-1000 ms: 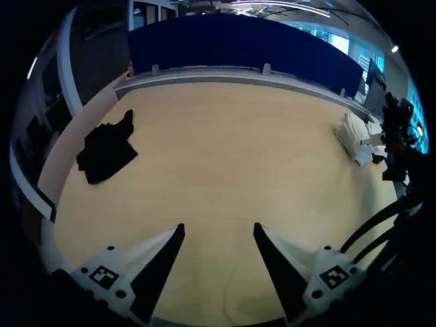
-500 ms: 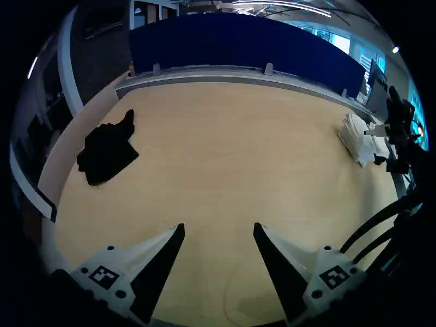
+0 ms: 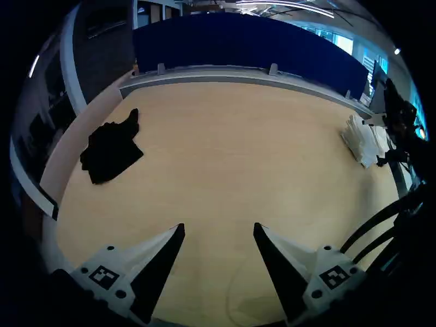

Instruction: Fold towel

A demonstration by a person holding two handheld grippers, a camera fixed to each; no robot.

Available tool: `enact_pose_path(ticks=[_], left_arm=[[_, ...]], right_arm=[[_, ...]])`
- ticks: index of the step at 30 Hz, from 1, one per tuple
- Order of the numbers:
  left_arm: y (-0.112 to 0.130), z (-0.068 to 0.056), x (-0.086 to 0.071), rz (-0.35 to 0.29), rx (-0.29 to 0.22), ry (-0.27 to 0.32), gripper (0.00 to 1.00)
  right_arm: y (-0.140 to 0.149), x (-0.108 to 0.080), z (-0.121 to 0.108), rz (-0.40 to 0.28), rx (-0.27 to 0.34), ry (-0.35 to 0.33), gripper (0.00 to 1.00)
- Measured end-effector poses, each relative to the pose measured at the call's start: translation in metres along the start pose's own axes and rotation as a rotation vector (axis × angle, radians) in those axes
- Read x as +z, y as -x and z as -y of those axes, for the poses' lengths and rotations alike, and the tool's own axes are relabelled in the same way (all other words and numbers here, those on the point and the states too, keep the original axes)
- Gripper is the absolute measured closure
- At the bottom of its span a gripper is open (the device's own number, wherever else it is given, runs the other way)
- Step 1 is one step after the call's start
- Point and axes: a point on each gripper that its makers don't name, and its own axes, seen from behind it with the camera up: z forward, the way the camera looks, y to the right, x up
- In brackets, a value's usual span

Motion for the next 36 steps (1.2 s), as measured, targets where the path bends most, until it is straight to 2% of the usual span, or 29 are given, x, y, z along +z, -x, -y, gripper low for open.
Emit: enact_pose_path(ticks=[14, 21, 27, 36], left_arm=[[0.01, 0.012, -0.007, 0.011, -0.018, -0.044, 0.07], [0.013, 0.012, -0.01, 0.011, -0.019, -0.051, 0.07], [0.012, 0.008, -0.012, 0.008, -0.014, -0.043, 0.07], [0.0, 0.006, -0.008, -0.021, -0.013, -0.024, 0.07]], right_arm=[[0.01, 0.039, 0.002, 0.071, -0.003, -0.014, 0.0], [0.01, 0.046, 0.002, 0.078, 0.008, -0.022, 0.0], [0.002, 0.035, 0.005, 0.048, 0.021, -0.029, 0.0], [-0.021, -0.015, 0.019, -0.069, 0.034, -0.044, 0.0]])
